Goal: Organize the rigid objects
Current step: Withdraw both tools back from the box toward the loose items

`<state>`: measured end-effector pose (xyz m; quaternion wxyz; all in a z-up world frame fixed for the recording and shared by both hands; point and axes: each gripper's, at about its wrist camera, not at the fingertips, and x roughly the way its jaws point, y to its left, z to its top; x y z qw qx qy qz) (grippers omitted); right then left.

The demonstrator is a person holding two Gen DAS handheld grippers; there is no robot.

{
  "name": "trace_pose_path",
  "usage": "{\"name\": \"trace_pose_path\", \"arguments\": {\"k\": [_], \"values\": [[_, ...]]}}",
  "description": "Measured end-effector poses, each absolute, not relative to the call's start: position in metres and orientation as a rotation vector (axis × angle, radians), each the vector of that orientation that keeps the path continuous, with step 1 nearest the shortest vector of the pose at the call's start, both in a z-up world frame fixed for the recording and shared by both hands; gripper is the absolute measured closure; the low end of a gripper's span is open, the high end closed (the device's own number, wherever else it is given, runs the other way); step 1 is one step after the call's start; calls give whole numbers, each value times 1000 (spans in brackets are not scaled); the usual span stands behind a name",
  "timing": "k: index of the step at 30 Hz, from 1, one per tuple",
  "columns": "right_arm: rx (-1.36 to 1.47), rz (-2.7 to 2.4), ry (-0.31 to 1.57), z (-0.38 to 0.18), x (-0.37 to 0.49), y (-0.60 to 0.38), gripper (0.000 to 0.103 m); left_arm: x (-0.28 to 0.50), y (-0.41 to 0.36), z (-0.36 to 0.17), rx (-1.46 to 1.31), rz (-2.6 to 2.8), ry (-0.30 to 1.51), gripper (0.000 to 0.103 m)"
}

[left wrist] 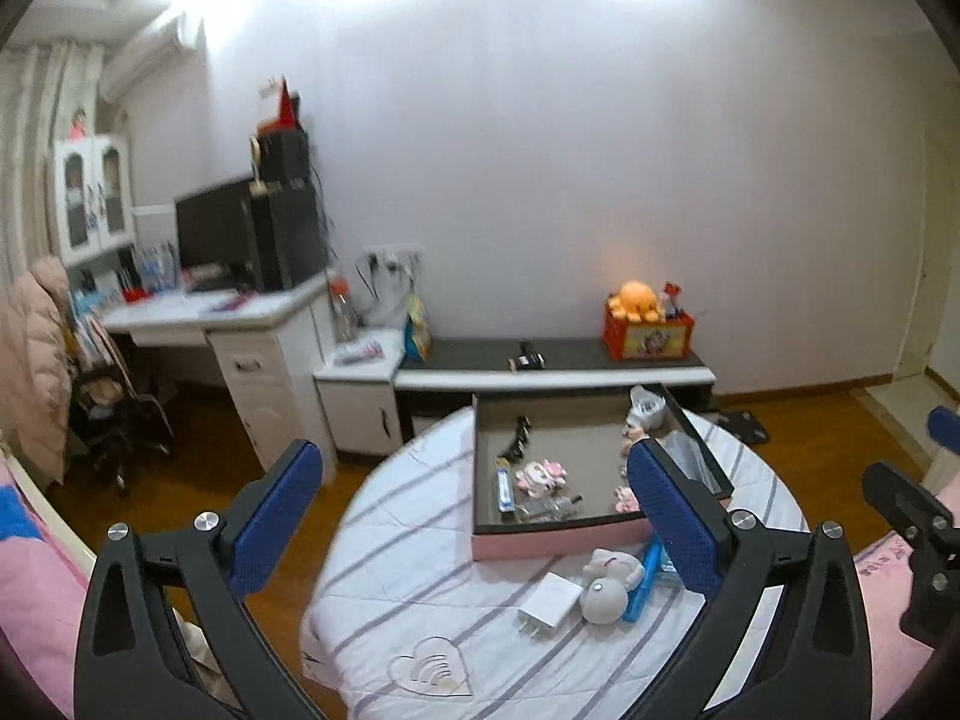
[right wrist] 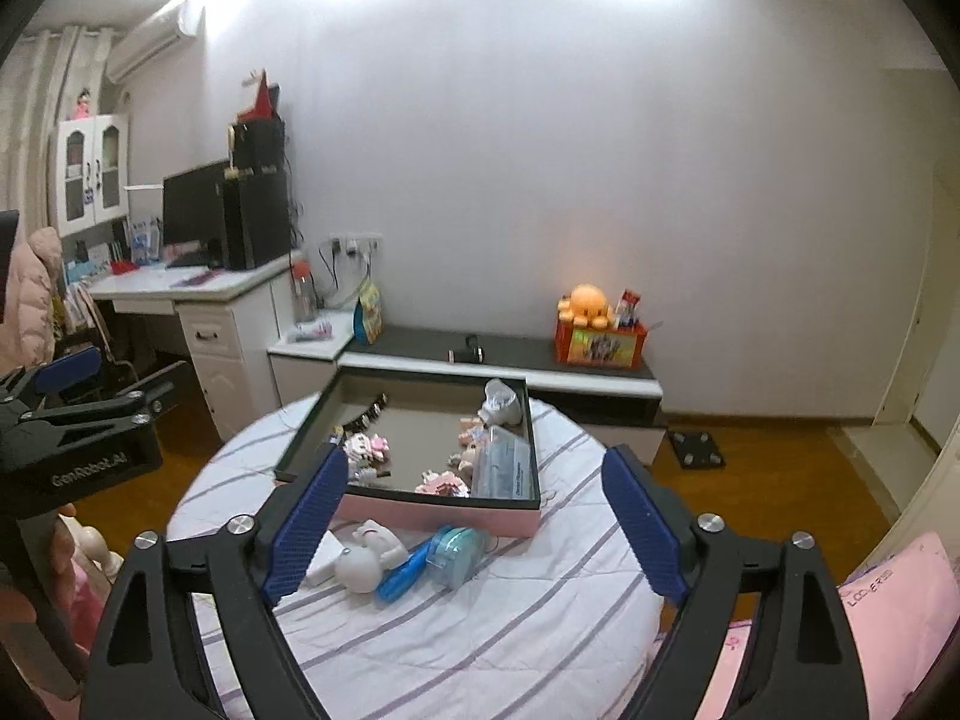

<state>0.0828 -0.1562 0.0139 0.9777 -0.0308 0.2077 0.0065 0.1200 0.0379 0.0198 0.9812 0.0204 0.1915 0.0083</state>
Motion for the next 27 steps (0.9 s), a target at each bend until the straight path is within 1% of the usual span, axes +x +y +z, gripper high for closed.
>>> {"name": "trace_pose_path", "arguments": {"k": [5,6,8,16,27], "values": [[-54,10,345,27,54,-155,11,89,38,32,59,28,313,0],[-53,4,332,30,50,-155,9,83,38,34,60,22,301,0],[-54,-12,307,32,43,-154,0,74,40,37,54,17,277,0],[-38,-44,235,36,17,-157,0,48,40,42,51,3,213,0],[-50,-74,251,33,15,-164,0,41,29,37,76,-11,194,0]]}}
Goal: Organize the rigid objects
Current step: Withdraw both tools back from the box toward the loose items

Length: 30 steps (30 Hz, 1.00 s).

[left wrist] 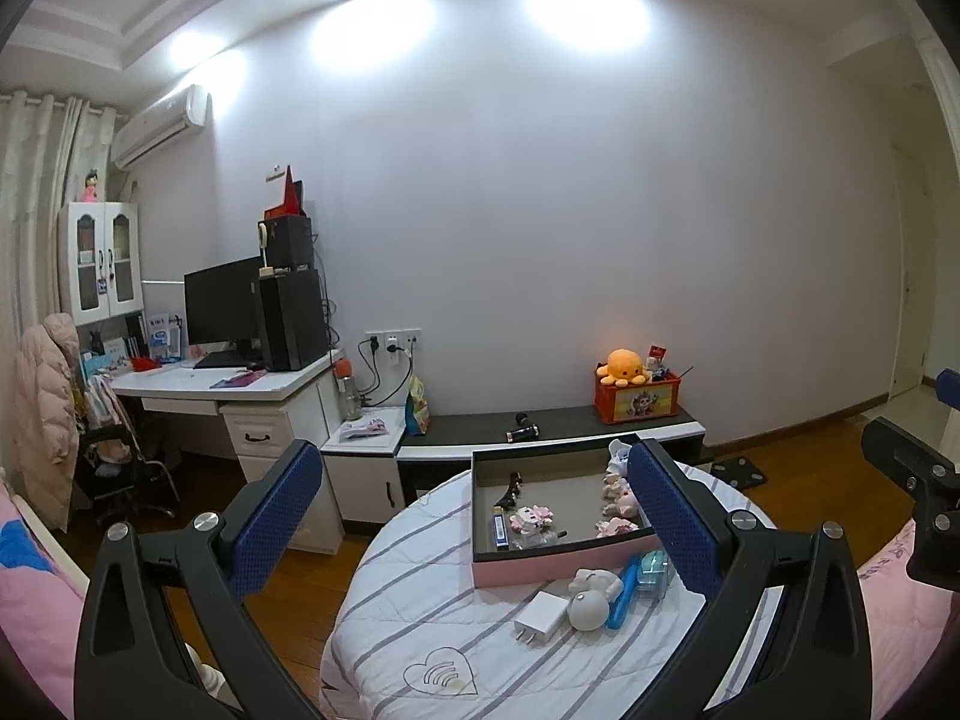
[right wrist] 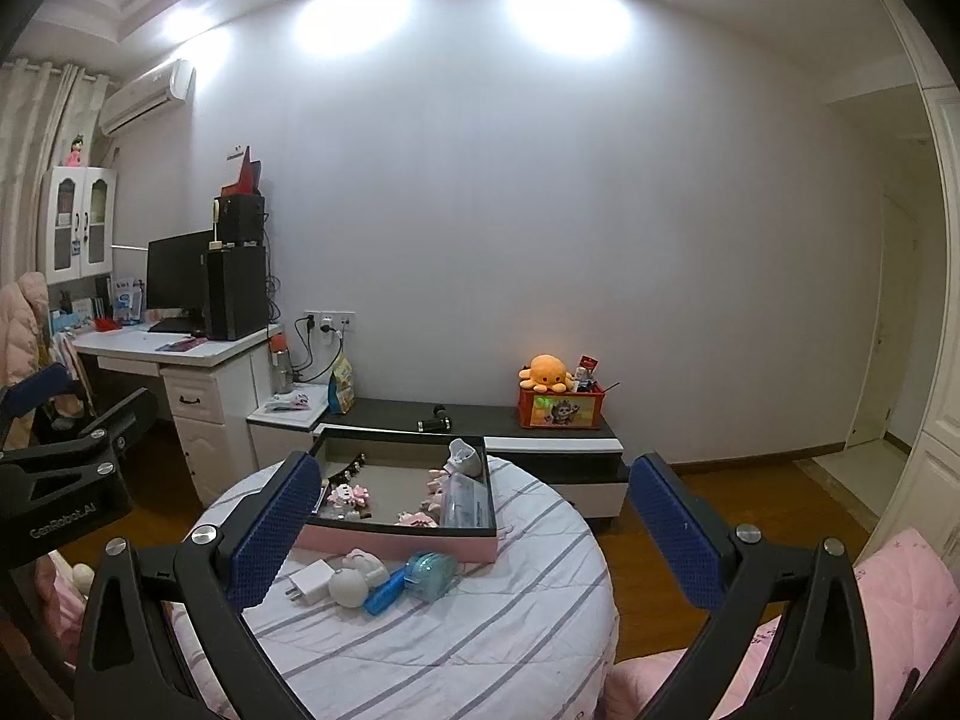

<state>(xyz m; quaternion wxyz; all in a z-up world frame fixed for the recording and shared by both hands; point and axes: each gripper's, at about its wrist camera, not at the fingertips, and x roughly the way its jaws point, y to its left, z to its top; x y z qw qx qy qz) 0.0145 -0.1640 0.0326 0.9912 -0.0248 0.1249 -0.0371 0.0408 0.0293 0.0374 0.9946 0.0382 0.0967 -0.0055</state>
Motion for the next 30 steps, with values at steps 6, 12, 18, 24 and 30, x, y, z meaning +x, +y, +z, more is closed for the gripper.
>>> {"name": "trace_pose_path", "arguments": {"k": [6,12,18,24,30], "values": [[-61,-69,249,32,15,-162,0,45,27,36,84,-4,212,0],[-62,-71,272,27,25,-163,0,56,25,34,94,-4,233,0],[-59,-90,328,19,47,-168,0,76,24,25,107,-1,275,0],[-47,-94,428,-1,82,-174,0,111,21,-1,129,2,379,0],[-41,-100,581,-39,131,-179,0,164,19,-45,134,2,546,0]]}}
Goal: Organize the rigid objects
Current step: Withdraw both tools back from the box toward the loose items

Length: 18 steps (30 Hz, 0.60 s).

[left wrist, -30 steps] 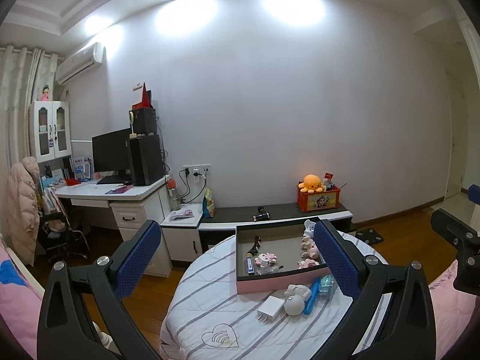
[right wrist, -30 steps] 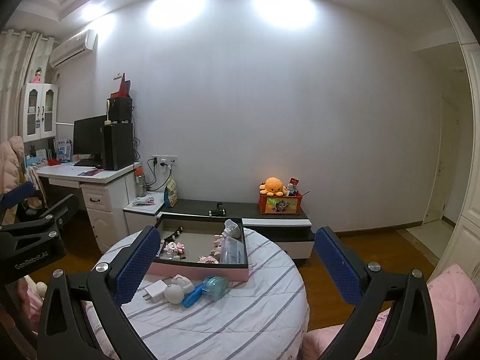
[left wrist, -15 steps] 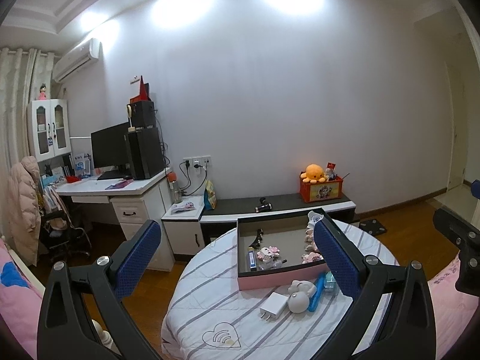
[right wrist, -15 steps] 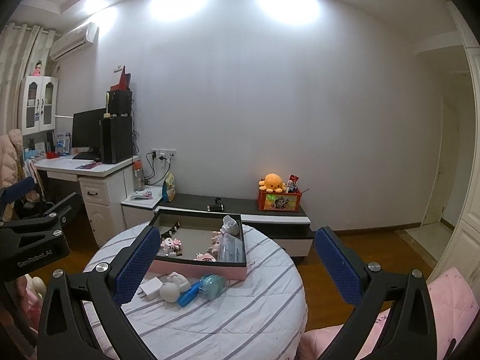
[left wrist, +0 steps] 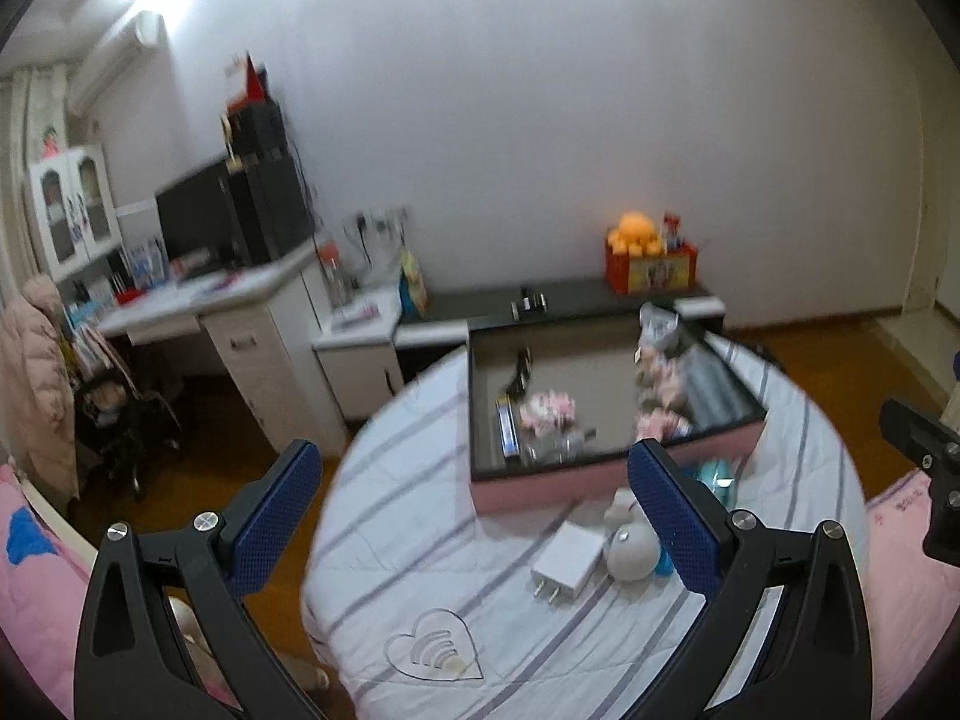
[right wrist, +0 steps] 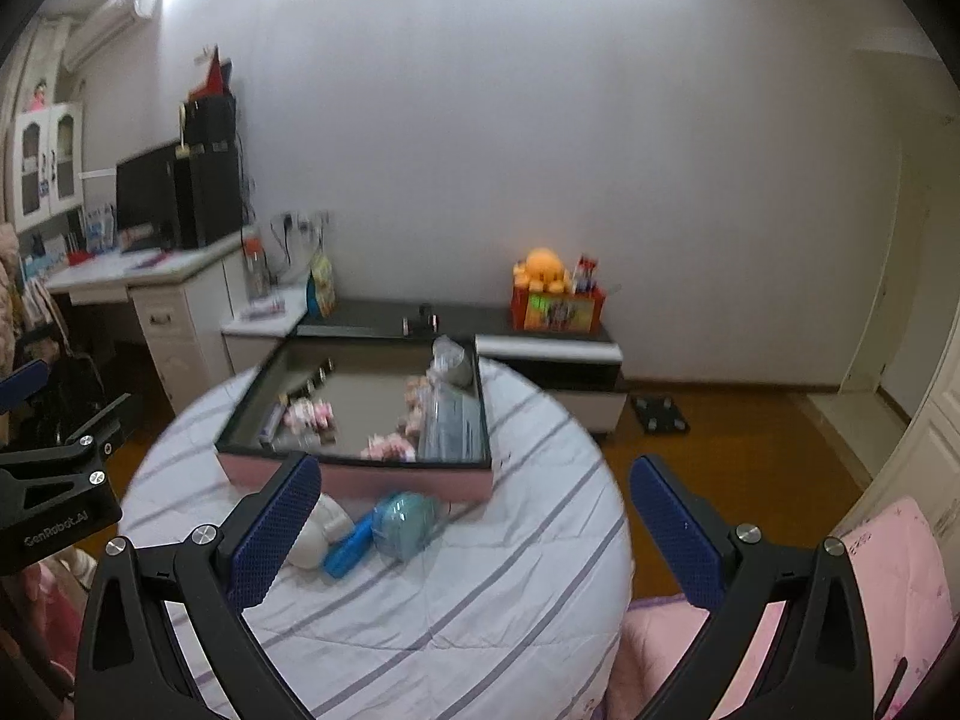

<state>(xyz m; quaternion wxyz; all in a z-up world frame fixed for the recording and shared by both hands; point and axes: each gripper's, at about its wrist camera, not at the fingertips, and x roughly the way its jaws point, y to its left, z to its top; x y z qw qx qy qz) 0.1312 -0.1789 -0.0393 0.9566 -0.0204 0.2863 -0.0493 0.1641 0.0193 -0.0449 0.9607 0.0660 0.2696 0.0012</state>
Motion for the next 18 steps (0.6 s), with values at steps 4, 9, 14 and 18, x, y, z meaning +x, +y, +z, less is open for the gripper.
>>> {"name": "trace_pose_path", "arguments": {"k": [4,9,14,18], "values": [[-43,-102,691,-71,166,-178,0,195,18,-78,155,35,655,0],[-49,-85,816,-108,203,-173,0,222,24,-115,163,54,762,0],[-63,-56,900,-135,228,-163,0,231,26,-136,192,52,805,0],[-59,-51,949,-153,242,-159,0,234,22,-148,231,30,830,0]]}}
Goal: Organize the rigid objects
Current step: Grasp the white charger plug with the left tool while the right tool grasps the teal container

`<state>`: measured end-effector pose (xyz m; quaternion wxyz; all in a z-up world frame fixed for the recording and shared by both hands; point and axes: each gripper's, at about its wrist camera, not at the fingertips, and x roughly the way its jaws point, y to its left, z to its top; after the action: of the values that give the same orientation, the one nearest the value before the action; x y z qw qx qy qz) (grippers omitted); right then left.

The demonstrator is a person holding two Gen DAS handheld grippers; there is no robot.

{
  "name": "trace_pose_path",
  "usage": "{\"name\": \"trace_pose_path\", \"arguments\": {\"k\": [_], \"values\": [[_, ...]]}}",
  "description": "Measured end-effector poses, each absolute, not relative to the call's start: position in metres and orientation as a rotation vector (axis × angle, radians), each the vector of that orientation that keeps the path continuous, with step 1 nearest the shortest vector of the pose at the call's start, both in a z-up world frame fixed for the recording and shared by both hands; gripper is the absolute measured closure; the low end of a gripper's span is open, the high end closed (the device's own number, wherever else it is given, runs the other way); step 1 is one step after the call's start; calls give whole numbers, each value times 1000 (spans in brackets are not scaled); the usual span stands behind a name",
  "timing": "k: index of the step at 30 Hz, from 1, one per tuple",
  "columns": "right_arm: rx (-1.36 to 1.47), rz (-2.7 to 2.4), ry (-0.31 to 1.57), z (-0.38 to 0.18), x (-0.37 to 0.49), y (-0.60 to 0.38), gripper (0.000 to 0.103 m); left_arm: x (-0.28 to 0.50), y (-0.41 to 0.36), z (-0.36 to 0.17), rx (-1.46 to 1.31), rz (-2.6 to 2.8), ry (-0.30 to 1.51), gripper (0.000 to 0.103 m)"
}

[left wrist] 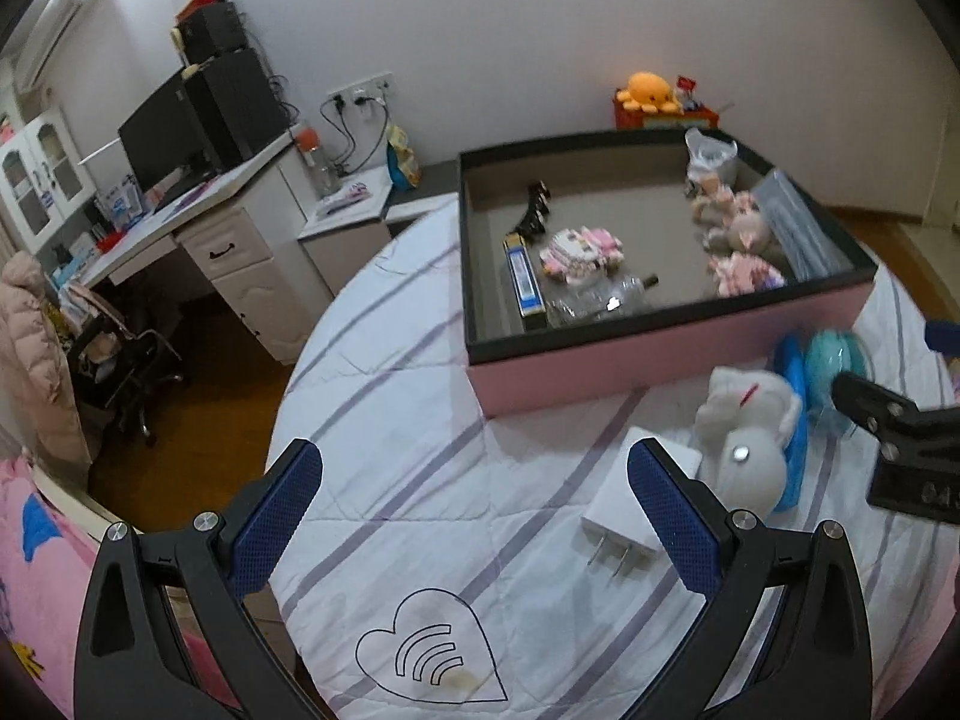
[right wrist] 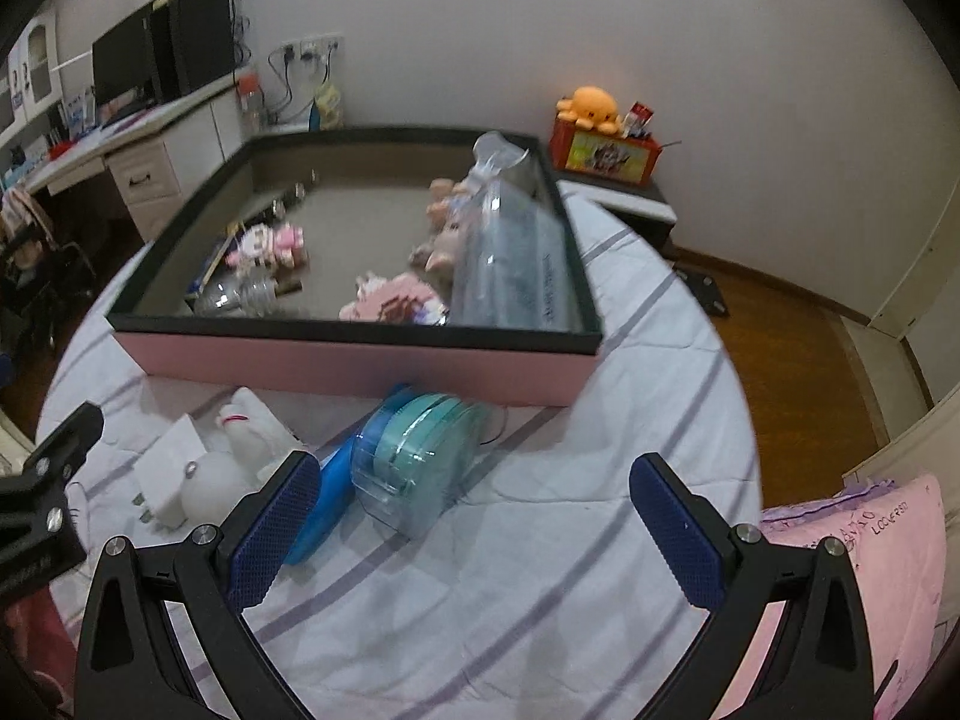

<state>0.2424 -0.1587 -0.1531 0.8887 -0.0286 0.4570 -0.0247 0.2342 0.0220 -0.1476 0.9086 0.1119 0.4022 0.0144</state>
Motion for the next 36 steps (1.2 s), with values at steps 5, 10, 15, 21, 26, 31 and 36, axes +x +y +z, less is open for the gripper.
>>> {"name": "trace_pose_path", "arguments": {"k": [5,10,15,21,26,31,36], "values": [[-8,-67,986,-172,251,-171,0,236,13,-163,305,34,854,0],[69,-40,1001,-177,245,-187,0,239,7,-175,316,8,893,0],[2,-25,979,-175,235,-182,10,237,3,-175,272,-61,900,0],[-15,-20,998,-180,234,-180,17,239,0,-184,240,-126,939,0],[5,-16,1030,-194,249,-184,16,255,-4,-203,205,-127,1004,0],[-14,-39,1023,-202,259,-184,13,263,-1,-207,141,-120,972,0],[-10,-18,995,-203,268,-186,15,268,8,-207,73,-121,958,20]]}}
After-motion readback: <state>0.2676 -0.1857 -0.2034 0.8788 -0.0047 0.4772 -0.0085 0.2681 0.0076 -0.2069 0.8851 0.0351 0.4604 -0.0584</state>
